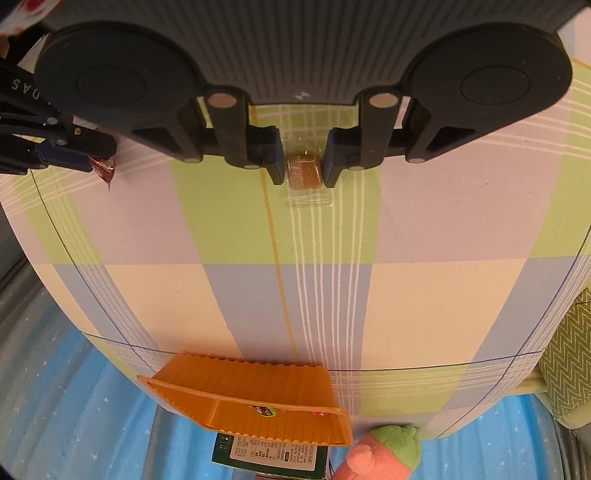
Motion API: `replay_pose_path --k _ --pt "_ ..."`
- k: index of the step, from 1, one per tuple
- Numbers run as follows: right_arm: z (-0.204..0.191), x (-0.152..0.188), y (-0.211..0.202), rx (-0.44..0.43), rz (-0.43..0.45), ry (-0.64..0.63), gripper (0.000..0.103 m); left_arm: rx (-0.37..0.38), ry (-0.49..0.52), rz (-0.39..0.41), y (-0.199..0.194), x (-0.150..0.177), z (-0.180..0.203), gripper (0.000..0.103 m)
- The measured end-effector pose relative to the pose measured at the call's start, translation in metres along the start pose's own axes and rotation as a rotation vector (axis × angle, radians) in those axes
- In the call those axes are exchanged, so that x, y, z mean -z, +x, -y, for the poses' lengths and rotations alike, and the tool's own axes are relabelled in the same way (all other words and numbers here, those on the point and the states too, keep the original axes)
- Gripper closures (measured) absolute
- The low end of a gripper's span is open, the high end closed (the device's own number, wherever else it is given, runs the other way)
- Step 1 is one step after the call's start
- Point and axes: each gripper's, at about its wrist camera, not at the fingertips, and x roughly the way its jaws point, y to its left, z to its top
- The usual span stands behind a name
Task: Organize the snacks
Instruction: 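Grasp the red wrapped candy with the right tool while the left tool grasps the small brown candy, then lift both held candies and carry them over the orange tray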
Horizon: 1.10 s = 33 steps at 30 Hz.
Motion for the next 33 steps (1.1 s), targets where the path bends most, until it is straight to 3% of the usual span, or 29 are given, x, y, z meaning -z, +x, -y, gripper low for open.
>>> replay_pose_path --k 13,33 --pt "-0.001 -0.003 -0.009 -0.010 0.018 0.026 0.079 -0.003 0.005 0.002 -0.020 0.004 0.010 0.084" --pt "0.002 -0.032 -0.038 0.004 0.070 0.075 0.079 0.049 0.029 0.065 -0.059 -0.018 0.030 0.084"
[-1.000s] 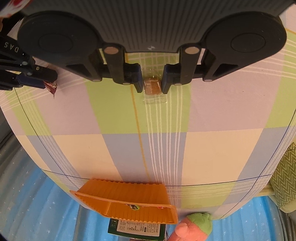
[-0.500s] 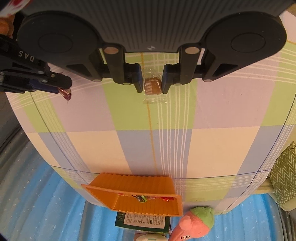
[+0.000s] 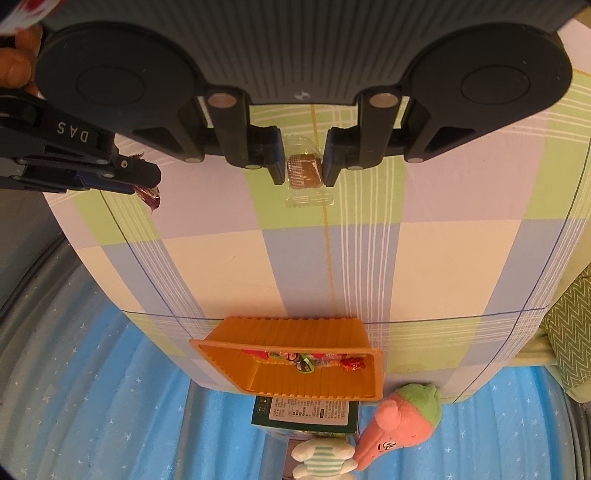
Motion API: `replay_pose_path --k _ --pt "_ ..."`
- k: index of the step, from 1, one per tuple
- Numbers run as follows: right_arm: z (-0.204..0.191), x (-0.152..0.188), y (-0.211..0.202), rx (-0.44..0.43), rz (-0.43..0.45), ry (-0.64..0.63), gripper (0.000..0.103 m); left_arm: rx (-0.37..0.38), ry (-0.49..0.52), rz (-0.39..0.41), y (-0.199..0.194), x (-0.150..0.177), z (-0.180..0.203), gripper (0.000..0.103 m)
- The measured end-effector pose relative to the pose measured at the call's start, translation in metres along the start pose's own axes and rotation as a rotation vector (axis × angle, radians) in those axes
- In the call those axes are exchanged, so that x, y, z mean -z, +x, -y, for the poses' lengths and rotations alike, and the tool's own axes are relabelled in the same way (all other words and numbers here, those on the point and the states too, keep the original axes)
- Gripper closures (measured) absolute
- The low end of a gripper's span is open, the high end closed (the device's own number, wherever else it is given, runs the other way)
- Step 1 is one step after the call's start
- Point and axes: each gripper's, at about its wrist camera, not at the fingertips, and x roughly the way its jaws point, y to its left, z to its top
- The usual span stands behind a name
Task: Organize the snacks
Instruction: 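Lift both held candies and carry them over the orange tray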
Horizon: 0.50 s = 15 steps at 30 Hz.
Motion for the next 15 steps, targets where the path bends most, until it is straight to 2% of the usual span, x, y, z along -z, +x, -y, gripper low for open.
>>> replay_pose_path --k 15 --pt "0.011 -0.048 -0.001 0.023 0.024 -0.008 0.079 0.047 0.040 0.031 -0.004 -0.045 0.012 0.084"
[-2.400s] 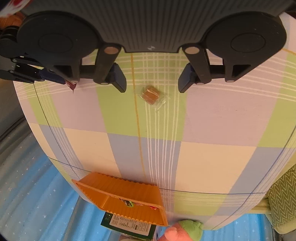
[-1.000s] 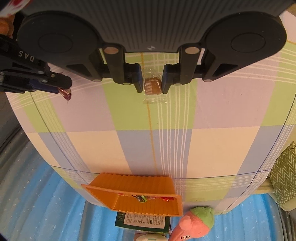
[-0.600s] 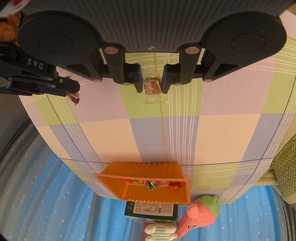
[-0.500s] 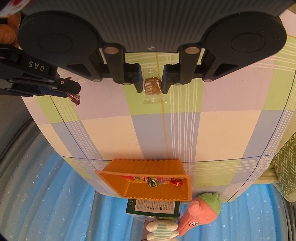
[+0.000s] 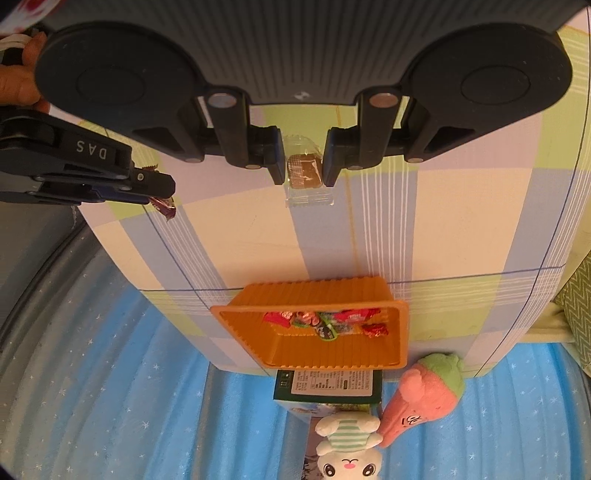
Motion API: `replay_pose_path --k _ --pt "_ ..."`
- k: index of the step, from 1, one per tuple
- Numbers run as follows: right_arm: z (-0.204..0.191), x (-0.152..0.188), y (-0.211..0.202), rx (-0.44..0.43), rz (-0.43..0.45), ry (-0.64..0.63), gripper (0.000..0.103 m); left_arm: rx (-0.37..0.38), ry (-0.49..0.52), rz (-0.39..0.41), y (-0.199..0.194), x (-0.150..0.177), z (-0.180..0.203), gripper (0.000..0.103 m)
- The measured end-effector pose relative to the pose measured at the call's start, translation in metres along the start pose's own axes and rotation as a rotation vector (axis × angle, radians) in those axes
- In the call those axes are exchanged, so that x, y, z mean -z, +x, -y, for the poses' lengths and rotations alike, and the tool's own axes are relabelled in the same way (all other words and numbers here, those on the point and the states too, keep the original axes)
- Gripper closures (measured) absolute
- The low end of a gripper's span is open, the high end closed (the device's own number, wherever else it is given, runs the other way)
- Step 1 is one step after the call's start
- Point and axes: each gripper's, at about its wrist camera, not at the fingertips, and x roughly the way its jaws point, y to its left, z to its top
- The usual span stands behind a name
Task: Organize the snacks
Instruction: 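Lift both held candies and carry them over the orange tray, then lower both candies into the tray and open both tools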
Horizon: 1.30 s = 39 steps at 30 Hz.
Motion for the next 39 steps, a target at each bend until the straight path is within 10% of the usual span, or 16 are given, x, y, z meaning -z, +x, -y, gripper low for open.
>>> replay_pose_path --k 39 --pt "0.010 -0.171 0.100 -0.013 0.007 -0.040 0.079 0.023 -0.008 0.043 0.075 -0.165 -0.042 0.084"
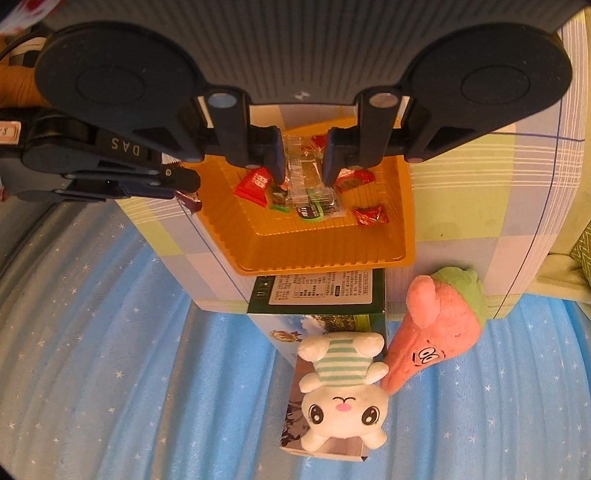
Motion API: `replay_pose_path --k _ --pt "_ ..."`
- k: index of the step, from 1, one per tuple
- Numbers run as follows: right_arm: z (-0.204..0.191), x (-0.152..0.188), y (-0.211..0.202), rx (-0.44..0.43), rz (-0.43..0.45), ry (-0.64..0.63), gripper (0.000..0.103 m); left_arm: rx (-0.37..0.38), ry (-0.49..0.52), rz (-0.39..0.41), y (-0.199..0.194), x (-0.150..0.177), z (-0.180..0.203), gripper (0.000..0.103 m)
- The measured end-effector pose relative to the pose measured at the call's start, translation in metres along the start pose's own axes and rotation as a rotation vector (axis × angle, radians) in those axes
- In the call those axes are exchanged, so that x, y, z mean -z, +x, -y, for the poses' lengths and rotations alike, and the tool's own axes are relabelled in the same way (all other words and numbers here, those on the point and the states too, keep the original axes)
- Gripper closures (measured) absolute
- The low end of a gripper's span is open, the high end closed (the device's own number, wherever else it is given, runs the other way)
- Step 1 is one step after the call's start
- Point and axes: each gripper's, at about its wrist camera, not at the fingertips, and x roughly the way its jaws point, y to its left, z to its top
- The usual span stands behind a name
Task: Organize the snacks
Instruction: 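Lower both candies into the tray and open both tools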
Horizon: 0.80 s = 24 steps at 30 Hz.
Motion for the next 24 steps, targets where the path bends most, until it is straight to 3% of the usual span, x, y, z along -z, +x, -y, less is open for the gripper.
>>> replay_pose_path --k 10,24 --pt "0.003 -0.027 0.041 0.002 -0.036 -0.001 0.079 -0.029 0.007 -0.033 0.039 -0.016 -0.008 0.084" --pt "0.018 -0.030 0.073 -0.001 -0.068 0.029 0.079 -0.047 -0.004 -0.080 0.079 -0.020 -0.016 0.084"
